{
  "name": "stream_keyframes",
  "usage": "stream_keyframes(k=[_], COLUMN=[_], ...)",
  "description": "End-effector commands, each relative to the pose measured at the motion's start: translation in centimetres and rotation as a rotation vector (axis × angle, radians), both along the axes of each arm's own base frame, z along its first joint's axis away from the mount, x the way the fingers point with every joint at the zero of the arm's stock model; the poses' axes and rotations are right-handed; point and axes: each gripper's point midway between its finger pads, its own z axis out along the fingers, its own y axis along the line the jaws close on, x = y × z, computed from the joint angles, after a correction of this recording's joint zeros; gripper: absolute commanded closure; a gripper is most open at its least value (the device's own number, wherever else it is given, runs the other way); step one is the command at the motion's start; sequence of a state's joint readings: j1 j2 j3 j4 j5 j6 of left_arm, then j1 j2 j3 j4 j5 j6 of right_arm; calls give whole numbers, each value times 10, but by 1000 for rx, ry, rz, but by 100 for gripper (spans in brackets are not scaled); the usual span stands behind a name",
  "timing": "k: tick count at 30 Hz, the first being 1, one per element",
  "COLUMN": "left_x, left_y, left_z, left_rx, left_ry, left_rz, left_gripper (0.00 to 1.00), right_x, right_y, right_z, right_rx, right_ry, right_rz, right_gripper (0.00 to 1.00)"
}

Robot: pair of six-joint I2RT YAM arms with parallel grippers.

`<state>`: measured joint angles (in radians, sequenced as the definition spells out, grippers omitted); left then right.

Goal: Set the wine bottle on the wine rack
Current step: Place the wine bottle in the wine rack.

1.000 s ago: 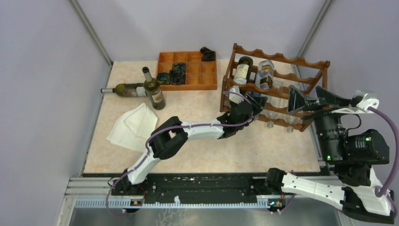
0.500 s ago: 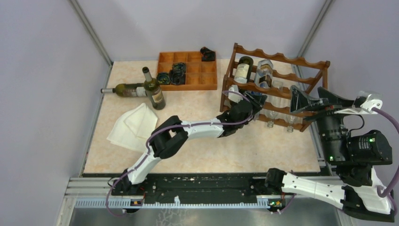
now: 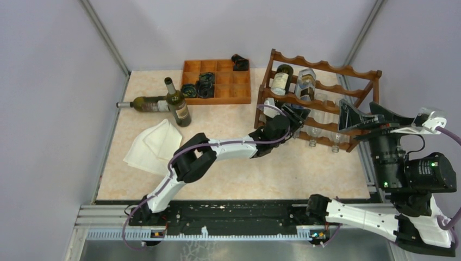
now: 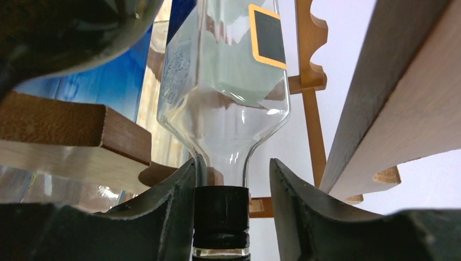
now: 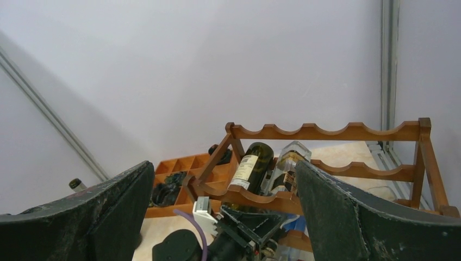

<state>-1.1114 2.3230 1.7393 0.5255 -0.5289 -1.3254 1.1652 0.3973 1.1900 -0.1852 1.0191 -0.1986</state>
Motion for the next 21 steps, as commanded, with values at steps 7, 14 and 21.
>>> stream_keyframes(k=[7,14,21], left_x=[-7,-16,-20], left_y=[16,19,24], left_z=[26,15,-2], left_rx=[-64,-16,57], left_ry=[36,97,175], left_rz=[-44,-76,-68], left_gripper=[26,8,10], right_x=[-1,-2,-1], right_y=[-2,-2,0], right_z=[-2,-3,-4], right_rx=[40,50,49], right_ry=[-5,-5,-4], right_rz=[13,18,20], right_gripper=[2,2,2])
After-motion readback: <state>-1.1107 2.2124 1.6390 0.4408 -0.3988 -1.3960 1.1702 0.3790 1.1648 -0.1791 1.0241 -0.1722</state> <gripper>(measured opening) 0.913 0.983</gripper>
